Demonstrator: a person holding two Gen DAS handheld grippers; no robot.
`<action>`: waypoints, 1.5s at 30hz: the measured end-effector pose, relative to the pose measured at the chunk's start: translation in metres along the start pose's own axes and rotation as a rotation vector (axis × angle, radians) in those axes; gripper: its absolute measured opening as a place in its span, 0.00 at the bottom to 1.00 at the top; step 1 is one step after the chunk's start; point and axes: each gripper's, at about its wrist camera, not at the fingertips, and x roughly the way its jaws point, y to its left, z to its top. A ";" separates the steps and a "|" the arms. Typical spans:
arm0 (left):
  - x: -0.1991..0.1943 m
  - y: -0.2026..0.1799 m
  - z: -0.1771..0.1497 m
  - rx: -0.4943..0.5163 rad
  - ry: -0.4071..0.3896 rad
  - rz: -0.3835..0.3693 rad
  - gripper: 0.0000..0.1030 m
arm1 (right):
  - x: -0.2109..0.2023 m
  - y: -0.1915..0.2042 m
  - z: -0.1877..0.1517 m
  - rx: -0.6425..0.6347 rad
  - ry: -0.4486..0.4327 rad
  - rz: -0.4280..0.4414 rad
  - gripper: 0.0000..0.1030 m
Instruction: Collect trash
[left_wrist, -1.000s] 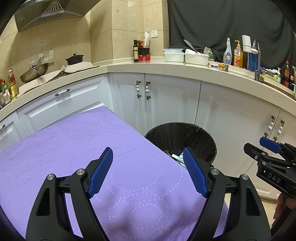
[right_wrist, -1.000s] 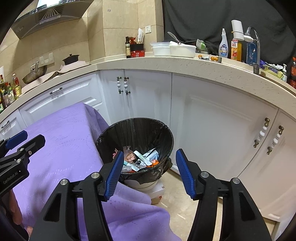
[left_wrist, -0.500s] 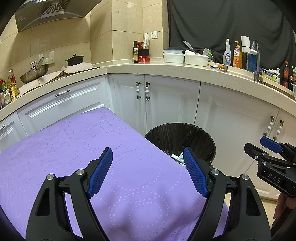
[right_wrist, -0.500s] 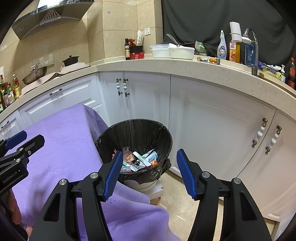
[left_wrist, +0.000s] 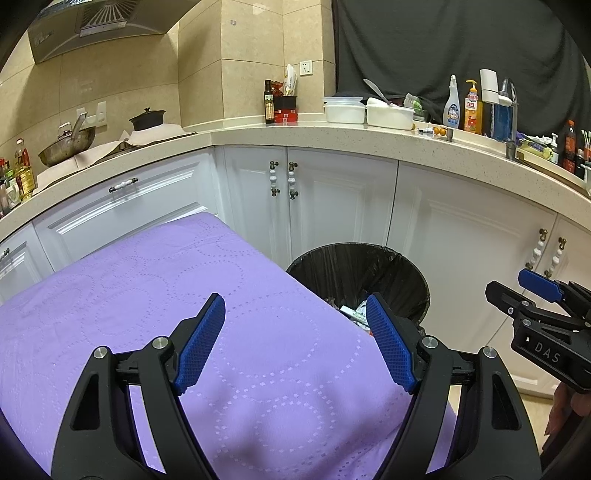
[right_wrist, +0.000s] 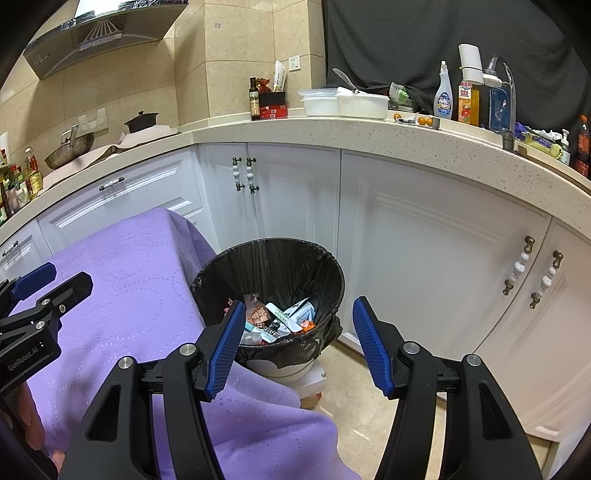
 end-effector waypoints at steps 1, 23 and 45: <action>0.000 0.000 0.000 -0.001 0.000 0.000 0.74 | 0.000 0.000 0.000 0.000 0.001 0.001 0.58; 0.005 -0.005 0.001 -0.001 -0.002 0.000 0.76 | 0.000 0.000 0.000 -0.002 0.000 0.001 0.58; 0.004 -0.004 0.003 -0.010 -0.011 -0.002 0.80 | 0.003 0.003 0.005 -0.015 -0.003 0.004 0.58</action>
